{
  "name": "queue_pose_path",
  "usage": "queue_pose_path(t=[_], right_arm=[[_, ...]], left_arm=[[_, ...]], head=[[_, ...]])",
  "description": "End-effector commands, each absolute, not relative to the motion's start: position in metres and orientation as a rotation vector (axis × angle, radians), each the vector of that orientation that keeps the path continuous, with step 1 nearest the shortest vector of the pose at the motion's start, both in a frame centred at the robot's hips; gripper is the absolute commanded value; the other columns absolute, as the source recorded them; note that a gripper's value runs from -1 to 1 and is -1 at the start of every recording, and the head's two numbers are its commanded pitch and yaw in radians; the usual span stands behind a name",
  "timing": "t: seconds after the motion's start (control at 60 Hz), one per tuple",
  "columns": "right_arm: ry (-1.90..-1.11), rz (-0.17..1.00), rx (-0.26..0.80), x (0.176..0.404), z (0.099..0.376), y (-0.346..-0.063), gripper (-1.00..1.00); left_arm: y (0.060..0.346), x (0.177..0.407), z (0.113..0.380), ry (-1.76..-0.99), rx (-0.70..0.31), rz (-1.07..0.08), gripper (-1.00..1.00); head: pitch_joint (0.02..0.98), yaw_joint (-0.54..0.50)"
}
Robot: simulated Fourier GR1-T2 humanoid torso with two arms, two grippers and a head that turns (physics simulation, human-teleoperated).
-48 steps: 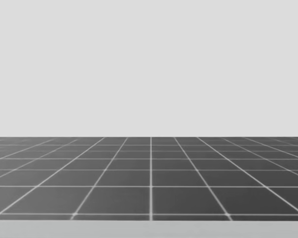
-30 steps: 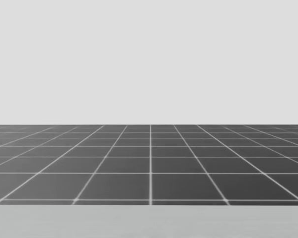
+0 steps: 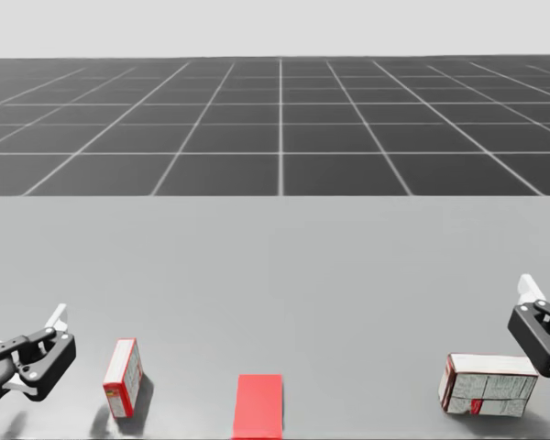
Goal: Look at the card. If it is red, pick the object on the left. If it is green, pick the object on the right.
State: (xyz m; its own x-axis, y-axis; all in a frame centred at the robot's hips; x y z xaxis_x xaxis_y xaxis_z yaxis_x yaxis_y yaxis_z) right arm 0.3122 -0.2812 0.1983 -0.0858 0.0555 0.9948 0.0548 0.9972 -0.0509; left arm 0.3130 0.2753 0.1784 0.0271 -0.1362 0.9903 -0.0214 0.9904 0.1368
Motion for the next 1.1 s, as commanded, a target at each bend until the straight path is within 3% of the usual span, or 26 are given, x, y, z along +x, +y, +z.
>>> queue_pose_path(t=[0.017,0.467,0.817,1.1], right_arm=[[-1.659,0.012,-0.088,0.3125,0.1979,-0.2805,-1.0],[-1.665,0.026,-0.107,0.312,0.1986,-0.2804,-1.0],[-1.671,0.037,-0.118,0.3112,0.1993,-0.2808,-1.0],[-1.673,0.044,-0.121,0.3106,0.1992,-0.2801,-1.0]], left_arm=[[0.2755,0.3135,0.1778,-1.542,0.124,-0.092,-1.0],[0.275,0.3148,0.1784,-1.55,0.113,-0.099,-1.0],[0.2747,0.3149,0.1787,-1.554,0.109,-0.099,-1.0],[0.2747,0.3142,0.1789,-1.556,0.108,-0.096,-1.0]], head=[[0.59,0.02],[0.838,0.05],[0.837,0.06],[0.829,0.18]])
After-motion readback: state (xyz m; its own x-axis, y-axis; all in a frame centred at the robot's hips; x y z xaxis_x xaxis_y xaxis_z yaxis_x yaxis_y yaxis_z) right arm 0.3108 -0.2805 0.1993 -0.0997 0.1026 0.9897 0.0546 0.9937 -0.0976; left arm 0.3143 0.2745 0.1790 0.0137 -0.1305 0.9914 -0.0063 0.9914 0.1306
